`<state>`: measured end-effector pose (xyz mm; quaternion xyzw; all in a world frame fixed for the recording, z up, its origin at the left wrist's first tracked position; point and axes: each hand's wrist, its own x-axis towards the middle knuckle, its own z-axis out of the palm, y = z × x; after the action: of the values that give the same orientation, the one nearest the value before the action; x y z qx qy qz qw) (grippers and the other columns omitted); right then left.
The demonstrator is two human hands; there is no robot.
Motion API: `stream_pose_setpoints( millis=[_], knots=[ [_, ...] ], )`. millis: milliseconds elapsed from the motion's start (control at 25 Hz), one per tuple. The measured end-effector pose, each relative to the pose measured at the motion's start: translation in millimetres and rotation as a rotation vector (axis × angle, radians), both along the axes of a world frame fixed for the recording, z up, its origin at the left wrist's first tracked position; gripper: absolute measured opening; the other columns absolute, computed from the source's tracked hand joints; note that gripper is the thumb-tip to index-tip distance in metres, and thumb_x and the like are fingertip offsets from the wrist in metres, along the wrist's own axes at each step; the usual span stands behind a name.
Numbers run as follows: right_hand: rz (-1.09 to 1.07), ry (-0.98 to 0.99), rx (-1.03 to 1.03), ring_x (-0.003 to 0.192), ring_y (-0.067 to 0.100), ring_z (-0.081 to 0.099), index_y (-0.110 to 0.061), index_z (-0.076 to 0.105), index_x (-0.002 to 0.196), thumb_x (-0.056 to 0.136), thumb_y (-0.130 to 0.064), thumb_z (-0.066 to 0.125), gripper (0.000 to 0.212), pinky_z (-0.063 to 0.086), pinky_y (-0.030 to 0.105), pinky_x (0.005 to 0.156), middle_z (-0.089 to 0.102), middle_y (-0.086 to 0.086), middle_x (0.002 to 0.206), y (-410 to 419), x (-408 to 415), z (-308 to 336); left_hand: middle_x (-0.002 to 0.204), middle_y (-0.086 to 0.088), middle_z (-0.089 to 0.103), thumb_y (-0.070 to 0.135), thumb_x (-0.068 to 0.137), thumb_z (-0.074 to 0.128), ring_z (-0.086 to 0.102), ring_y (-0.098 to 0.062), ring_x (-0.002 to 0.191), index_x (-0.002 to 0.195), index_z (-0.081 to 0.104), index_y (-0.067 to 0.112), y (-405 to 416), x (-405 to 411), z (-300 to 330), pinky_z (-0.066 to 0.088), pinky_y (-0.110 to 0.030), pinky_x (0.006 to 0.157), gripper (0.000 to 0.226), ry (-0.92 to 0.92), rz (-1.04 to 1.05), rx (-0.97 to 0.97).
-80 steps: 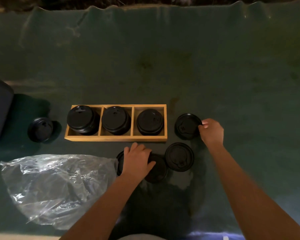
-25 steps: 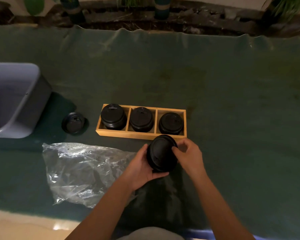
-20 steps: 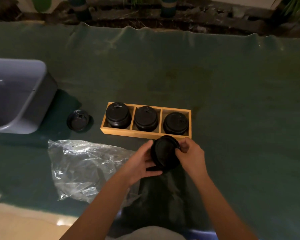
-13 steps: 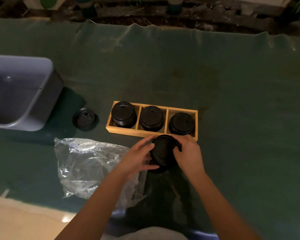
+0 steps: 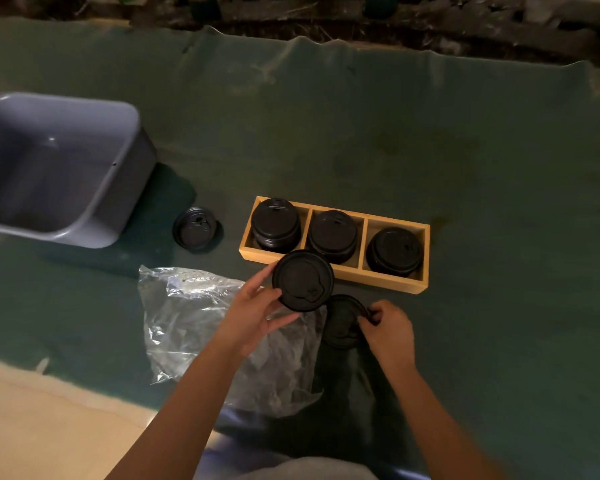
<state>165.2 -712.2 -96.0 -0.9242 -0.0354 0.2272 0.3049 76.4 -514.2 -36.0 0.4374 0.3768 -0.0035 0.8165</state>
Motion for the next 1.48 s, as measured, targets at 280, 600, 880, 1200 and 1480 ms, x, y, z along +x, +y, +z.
stream_pose_setpoints(
  millis=[280, 600, 880, 1200, 1480],
  knots=[
    [-0.31, -0.165, 0.371, 0.069, 0.007, 0.061, -0.031, 0.061, 0.071, 0.08, -0.008, 0.065, 0.025, 0.043, 0.018, 0.061, 0.068, -0.007, 0.076, -22.1, 19.3, 59.6, 0.119, -0.013, 0.061, -0.003, 0.091, 0.044, 0.064, -0.025, 0.104, 0.127, 0.052, 0.024, 3.0, -1.1, 5.3, 0.06, -0.037, 0.068, 0.046, 0.006, -0.014, 0.051],
    [0.06, -0.213, 0.321, 0.075, 0.007, 0.052, -0.015, 0.061, 0.083, 0.083, -0.012, 0.063, 0.003, 0.032, 0.009, 0.057, 0.061, -0.004, 0.082, 77.1, 17.3, 74.0, 0.1, 0.0, 0.073, 0.007, 0.091, 0.05, 0.071, -0.018, 0.09, 0.115, 0.06, 0.028, 11.1, -6.5, 11.8, 0.058, -0.033, 0.062, 0.034, -0.08, -0.037, -0.077],
    [0.222, -0.176, 0.406, 0.066, -0.003, 0.049, -0.019, 0.065, 0.104, 0.082, -0.01, 0.064, 0.024, 0.039, 0.014, 0.064, 0.058, -0.013, 0.083, 150.5, -6.4, 60.5, 0.101, -0.011, 0.068, 0.0, 0.087, 0.055, 0.069, -0.021, 0.09, 0.123, 0.054, 0.02, 58.9, -41.1, 4.5, 0.06, -0.036, 0.063, 0.041, 0.01, 0.131, 0.074],
    [0.151, 0.157, 0.364, 0.076, 0.023, 0.064, -0.004, 0.057, 0.116, 0.089, -0.023, 0.058, 0.033, 0.055, 0.035, 0.069, 0.063, 0.014, 0.102, 279.1, -9.6, 44.6, 0.088, 0.004, 0.076, -0.001, 0.088, 0.05, 0.071, -0.014, 0.084, 0.107, 0.062, 0.031, 166.1, -101.5, 17.4, 0.057, -0.029, 0.058, 0.039, 0.027, 0.379, 0.147],
    [0.575, -0.231, -0.306, 0.109, 0.04, 0.055, -0.004, 0.044, 0.124, 0.09, -0.012, 0.051, 0.037, 0.049, 0.044, 0.085, 0.046, 0.021, 0.125, 358.6, 16.0, 28.5, 0.087, 0.001, 0.075, -0.001, 0.09, 0.048, 0.072, -0.012, 0.08, 0.104, 0.061, 0.031, 211.2, -128.6, 15.7, 0.058, -0.031, 0.059, 0.037, 0.029, 0.473, 0.115]
  ],
)
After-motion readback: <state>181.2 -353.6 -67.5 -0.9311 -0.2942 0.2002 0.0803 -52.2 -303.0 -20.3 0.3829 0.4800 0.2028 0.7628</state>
